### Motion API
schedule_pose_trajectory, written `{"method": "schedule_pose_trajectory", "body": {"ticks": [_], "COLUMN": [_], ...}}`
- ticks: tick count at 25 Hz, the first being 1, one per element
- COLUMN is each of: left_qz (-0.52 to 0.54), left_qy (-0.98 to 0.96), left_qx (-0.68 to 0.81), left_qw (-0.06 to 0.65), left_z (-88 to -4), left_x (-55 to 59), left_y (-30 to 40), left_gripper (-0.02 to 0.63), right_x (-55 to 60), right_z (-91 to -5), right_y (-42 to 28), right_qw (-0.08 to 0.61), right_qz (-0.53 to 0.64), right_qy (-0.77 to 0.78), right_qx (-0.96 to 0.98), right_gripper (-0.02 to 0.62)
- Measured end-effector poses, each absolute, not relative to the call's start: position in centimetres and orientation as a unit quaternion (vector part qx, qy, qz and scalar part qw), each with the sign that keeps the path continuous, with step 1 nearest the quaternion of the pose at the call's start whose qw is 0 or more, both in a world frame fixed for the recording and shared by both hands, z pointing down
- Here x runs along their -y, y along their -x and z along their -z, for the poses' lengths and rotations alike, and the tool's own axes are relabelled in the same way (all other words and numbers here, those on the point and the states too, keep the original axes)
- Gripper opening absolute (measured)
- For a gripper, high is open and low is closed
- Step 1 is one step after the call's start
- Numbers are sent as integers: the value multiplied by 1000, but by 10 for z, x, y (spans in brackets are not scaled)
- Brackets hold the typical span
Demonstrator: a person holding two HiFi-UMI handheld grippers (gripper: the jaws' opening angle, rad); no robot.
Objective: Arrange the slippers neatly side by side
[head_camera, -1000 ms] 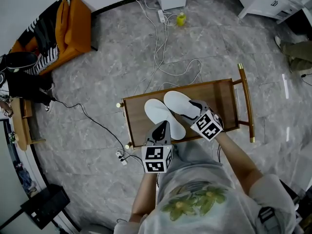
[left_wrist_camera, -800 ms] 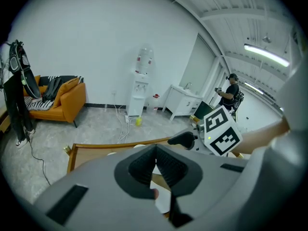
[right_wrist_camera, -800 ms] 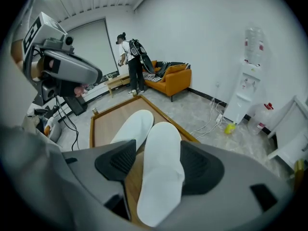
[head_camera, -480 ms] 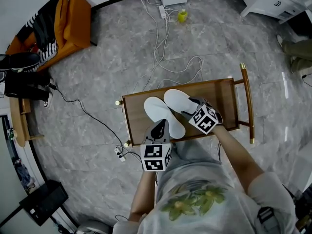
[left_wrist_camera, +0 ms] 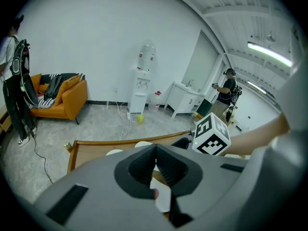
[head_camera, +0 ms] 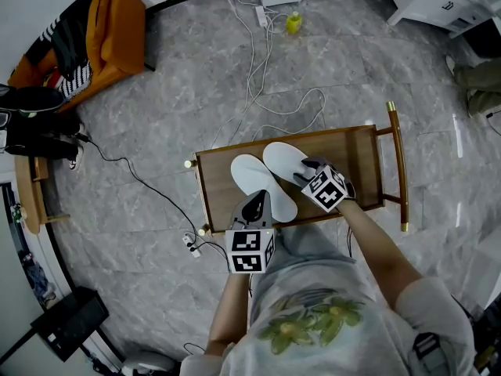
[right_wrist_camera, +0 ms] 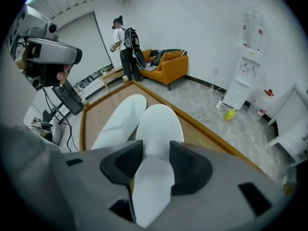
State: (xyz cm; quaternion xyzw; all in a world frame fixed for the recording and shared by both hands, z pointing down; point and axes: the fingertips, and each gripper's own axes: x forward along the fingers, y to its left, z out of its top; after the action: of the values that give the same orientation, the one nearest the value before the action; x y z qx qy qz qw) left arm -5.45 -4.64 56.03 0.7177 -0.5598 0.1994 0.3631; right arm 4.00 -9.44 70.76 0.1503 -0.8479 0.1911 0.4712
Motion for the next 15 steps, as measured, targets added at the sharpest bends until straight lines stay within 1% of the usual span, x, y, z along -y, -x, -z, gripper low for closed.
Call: {"method": "schedule_pose_trajectory", "body": {"ticks": [9, 15], "left_qz": [-203, -209], "left_qy": [-716, -717], "left_qx": [559, 557], "left_qw": [365, 364], "left_z": [-563, -564], "left_x": [47, 45], "left_y": [55, 55], "left_gripper": [15, 14], "right_x": [101, 98], "right_z": [-709, -704], "right_y": [-52, -58], "right_qw": [470, 445], "right_qz": [-242, -315], "right_qy": [-201, -256], "right_qx": [825, 798], "right_gripper": [54, 44]}}
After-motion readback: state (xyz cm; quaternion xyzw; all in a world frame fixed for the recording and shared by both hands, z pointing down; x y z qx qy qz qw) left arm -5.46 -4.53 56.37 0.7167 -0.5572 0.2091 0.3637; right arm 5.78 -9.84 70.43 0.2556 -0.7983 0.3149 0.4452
